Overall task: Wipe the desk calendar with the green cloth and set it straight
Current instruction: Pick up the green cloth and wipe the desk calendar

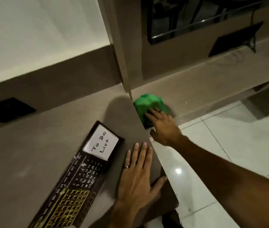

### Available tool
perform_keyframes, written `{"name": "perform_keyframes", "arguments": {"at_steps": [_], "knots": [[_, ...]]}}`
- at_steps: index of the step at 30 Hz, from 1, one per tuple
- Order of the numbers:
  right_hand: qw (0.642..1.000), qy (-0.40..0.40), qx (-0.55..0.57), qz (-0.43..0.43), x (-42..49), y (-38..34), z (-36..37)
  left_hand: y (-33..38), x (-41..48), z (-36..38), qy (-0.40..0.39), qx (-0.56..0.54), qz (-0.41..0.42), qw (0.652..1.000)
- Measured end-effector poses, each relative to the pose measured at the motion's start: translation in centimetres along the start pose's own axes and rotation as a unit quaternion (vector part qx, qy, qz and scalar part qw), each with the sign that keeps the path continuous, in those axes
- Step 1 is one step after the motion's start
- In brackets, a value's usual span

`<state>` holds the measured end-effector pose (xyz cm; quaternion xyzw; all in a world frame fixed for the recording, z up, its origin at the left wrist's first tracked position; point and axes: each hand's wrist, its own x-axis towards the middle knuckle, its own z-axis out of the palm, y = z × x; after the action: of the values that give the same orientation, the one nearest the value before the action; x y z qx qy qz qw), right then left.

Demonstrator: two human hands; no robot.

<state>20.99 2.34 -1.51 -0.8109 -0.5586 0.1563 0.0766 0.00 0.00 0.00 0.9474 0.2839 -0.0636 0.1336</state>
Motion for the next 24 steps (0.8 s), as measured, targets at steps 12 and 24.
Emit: {"name": "perform_keyframes", "arguments": {"at_steps": [12,24], "knots": [[0.987,0.058,-0.148,0.031,4.7,-0.9,1.7,-0.4,0.6,1.1,0.000,0.006,-0.003,1.000],[0.868,0.237,0.426,0.093,-4.0,-3.5,-5.0,-1.0,-1.3,-2.4,-0.043,-0.004,0.007,0.999]]}}
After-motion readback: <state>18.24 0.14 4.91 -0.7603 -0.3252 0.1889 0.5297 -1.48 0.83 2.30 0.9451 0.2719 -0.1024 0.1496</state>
